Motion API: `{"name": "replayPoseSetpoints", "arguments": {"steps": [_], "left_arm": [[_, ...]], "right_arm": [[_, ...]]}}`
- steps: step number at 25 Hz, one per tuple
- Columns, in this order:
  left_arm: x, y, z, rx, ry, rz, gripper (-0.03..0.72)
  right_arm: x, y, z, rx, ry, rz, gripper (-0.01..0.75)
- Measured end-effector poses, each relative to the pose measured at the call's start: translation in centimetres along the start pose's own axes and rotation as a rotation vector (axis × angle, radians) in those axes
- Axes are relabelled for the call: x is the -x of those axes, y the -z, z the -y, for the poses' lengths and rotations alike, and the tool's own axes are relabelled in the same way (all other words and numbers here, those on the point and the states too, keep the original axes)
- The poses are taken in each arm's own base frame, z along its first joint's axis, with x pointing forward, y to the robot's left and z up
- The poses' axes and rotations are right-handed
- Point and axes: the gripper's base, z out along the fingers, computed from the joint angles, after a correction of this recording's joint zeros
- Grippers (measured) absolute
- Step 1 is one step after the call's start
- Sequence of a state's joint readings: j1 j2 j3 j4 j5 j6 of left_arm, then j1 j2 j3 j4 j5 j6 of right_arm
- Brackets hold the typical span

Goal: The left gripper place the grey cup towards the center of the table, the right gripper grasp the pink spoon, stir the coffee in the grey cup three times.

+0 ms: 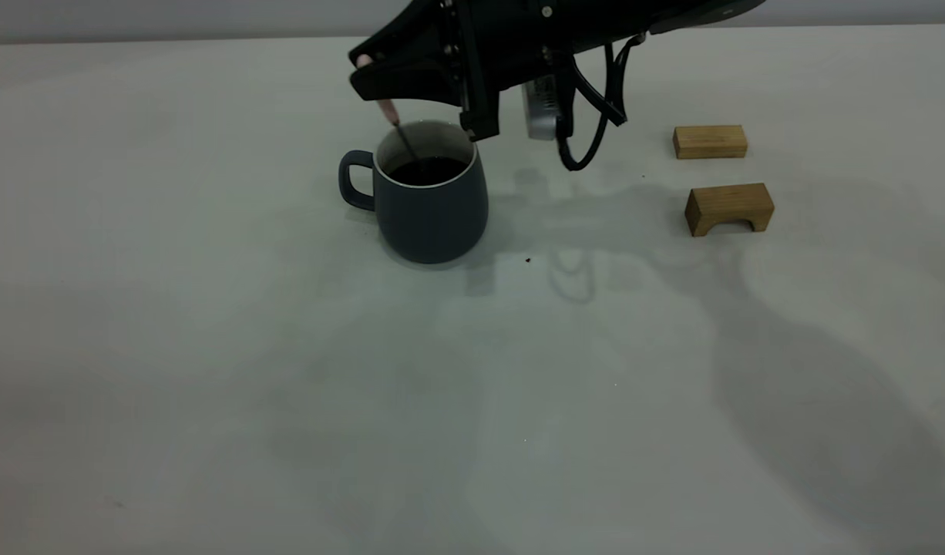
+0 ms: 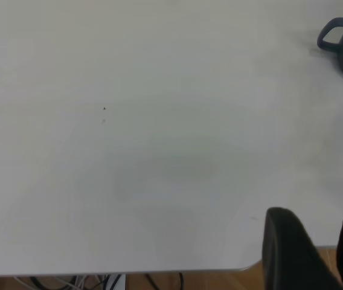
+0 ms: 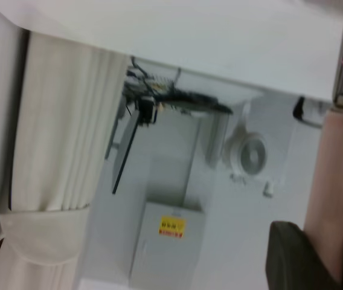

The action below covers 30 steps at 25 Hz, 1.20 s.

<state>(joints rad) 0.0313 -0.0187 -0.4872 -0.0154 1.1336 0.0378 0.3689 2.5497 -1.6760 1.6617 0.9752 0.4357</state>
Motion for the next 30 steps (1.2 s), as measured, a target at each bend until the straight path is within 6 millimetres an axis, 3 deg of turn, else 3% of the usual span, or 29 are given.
{"name": "replayPoseSetpoints", "arguments": {"steps": [7,10,19,21,24,30], "left_arm": [[0.0,0.0,0.0,0.0,0.0,0.0,0.27],[0.0,0.0,0.0,0.0,0.0,0.0,0.27],[0.0,0.0,0.0,0.0,0.0,0.0,0.27],[0.0,0.0,0.0,0.0,0.0,0.0,0.27],[0.0,0.0,0.0,0.0,0.0,0.0,0.27],[0.0,0.0,0.0,0.0,0.0,0.0,0.27]], "right_arm": [[0.7,0.7,0.1,-0.036,0.068,0.036,0.15],[0.7,0.7,0.3,-0.062,0.081,0.029,0.193],[-0.4,1.2,1.2,-0.207,0.169,-0.019,0.605],[-1.6,1.9,0.9,-0.261,0.244,-0.006,0.651],[-5.2,3.9,-0.3,-0.331,0.413,0.037,0.658],[-12.6,9.8,-1.9,-0.523,0.796,0.216,0.537]]}}
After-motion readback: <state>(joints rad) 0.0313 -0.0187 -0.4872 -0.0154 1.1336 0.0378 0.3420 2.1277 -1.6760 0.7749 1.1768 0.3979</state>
